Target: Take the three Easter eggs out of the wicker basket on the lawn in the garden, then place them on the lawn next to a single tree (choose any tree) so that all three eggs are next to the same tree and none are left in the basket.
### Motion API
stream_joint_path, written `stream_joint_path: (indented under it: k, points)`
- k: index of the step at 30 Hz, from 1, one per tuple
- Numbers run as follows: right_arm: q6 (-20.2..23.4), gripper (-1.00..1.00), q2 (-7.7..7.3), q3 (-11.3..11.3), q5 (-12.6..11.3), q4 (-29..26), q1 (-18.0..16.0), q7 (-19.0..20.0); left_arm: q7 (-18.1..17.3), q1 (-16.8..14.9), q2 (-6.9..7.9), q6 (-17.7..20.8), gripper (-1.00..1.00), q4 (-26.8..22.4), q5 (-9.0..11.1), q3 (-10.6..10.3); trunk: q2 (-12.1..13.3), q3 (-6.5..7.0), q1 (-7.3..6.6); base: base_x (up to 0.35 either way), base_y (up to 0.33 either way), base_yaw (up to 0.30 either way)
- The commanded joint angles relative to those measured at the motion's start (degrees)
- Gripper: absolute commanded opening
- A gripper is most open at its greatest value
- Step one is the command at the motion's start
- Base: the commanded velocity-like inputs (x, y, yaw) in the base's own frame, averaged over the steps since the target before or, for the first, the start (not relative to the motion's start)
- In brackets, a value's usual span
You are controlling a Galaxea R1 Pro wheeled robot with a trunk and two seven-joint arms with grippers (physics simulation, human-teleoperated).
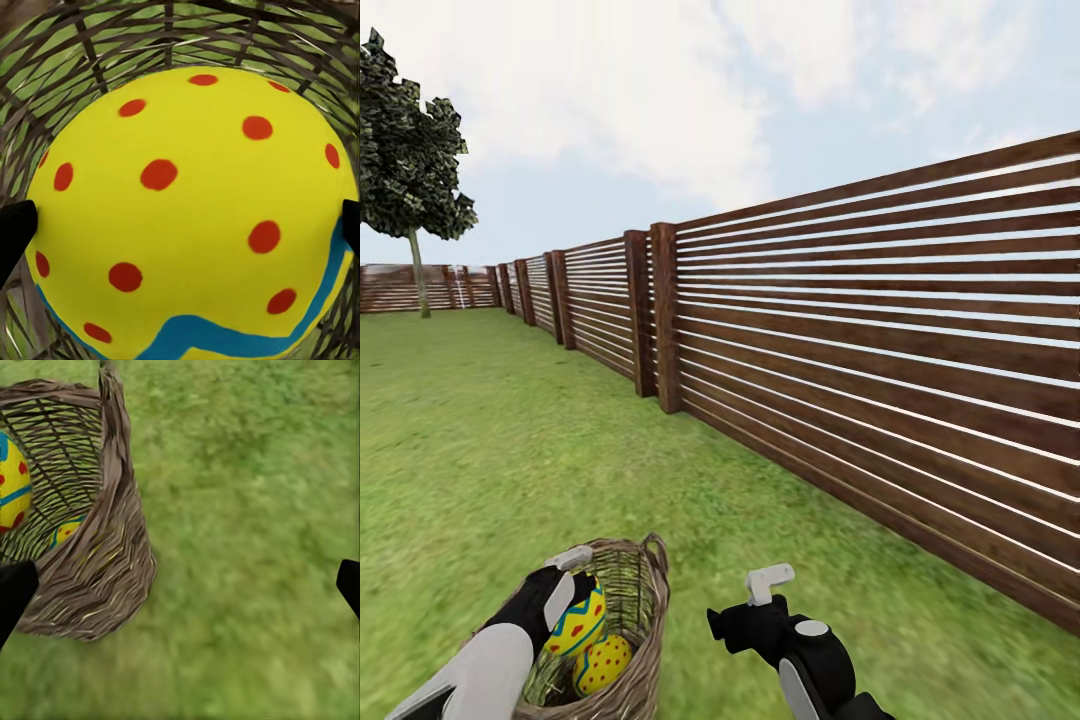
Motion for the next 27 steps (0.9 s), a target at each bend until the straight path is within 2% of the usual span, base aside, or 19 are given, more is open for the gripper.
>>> stream_joint_path:
  k: [1, 27]
  points:
    - [0.2, 1.00, -0.01, 0.1, -0.6, -0.1, 0.0, -0.6, 0.0, 0.0, -0.07, 0.4, -1.00, -0.1, -0.6, 0.3, 0.0, 0.16, -0.04, -0.007, 0.000, 0.000]
    - [0.2, 1.00, -0.01, 0.1, -0.7, -0.1, 0.0, -0.6, 0.0, 0.0, -0.26, 0.3, -1.00, -0.1, -0.7, 0.3, 10.4, 4.83, -5.75, 0.000, 0.000, 0.000]
